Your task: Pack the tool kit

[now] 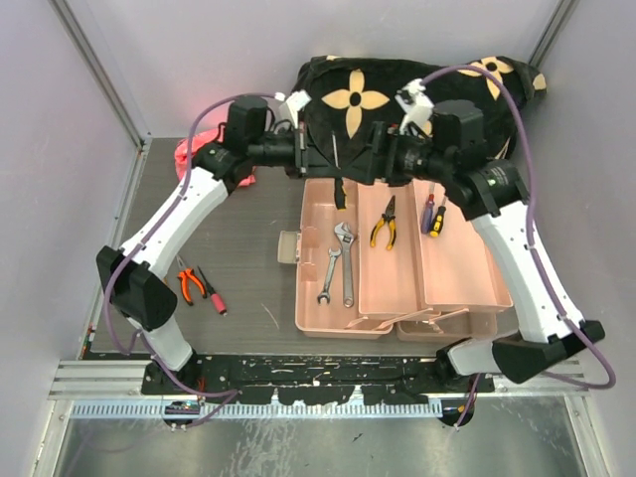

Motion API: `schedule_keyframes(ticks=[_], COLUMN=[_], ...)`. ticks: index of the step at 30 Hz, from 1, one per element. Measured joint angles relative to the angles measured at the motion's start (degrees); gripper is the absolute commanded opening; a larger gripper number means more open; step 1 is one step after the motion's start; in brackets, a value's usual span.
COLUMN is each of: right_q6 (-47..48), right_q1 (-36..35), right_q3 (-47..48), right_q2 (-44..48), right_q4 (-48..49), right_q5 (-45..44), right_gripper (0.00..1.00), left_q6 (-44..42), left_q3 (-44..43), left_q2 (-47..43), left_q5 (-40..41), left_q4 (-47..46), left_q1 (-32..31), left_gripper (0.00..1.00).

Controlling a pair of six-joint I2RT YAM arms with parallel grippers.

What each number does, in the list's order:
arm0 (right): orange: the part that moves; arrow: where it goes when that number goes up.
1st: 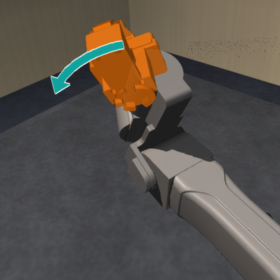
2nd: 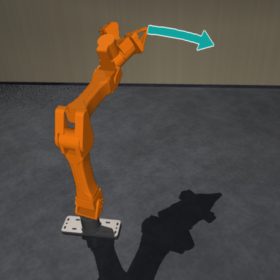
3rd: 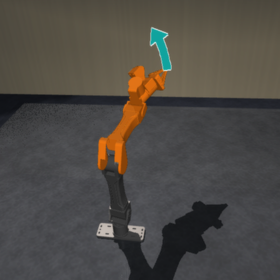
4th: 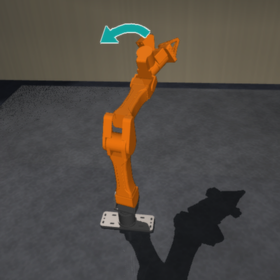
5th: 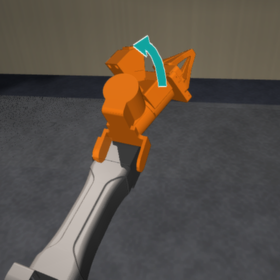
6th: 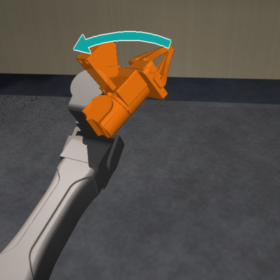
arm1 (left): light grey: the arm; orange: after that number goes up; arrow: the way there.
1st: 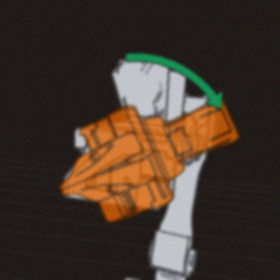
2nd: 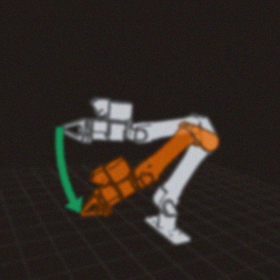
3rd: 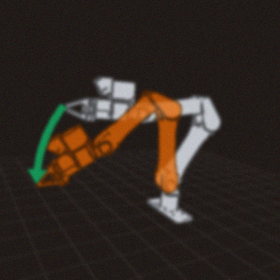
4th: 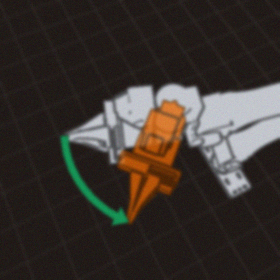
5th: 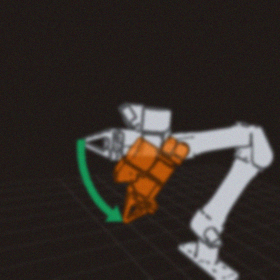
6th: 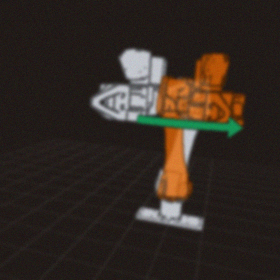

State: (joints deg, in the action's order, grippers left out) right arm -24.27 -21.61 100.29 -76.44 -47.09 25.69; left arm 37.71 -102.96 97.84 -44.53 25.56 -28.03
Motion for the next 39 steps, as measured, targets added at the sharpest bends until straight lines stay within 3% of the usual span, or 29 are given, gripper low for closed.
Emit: schedule_keyframes(ticks=[7, 16, 20, 23, 25, 27, 32, 36, 39], right_q6=[0.2, 1.1, 1.7, 1.9, 2.0, 2.2, 2.0, 2.1, 2.6], right_q1=[-7.3, -8.9, -9.0, -9.1, -9.2, -9.4, -9.6, -9.7, -9.1], right_q3=[0.6, -0.3, -0.9, -0.9, -0.9, -0.6, -0.1, 0.8, 4.2], right_q2=[-4.8, -4.8, -4.9, -4.9, -5.1, -5.3, -5.4, -5.4, -5.5], right_q4=[0.8, -1.8, -2.6, -2.8, -2.8, -2.9, -3.2, -6.6, -11.7], right_q5=[-3.9, -10.1, -11.5, -12.1, -12.2, -12.5, -14.3, -18.8, -24.2], right_gripper=[0.78, 0.75, 0.54, 0.27, 0.12, 0.04, 0.01, 0.01, 0.02], left_q6=[-1.4, -1.3, -0.9, -0.5, 0.0, 0.5, 2.8, 6.3, 8.0], left_q3=[-3.0, -4.8, -4.8, -4.8, -4.8, -4.7, -4.0, -3.1, -2.1], left_q2=[1.5, 1.6, 1.6, 1.6, 1.6, 1.6, 1.6, 1.6, 1.6], left_q5=[-1.4, -2.2, -2.5, -2.9, -2.9, -2.8, -2.8, -2.8, -2.5], left_q4=[1.1, 0.9, 0.7, 0.5, 0.0, -0.1, -1.9, -4.7, -5.6], left_q1=[-2.6, -2.2, -2.2, -2.2, -2.2, -2.2, -2.1, -0.8, 4.0], left_gripper=[0.0, 0.0, 0.0, 0.0, 0.05, 0.13, 0.44, 0.49, 0.49])
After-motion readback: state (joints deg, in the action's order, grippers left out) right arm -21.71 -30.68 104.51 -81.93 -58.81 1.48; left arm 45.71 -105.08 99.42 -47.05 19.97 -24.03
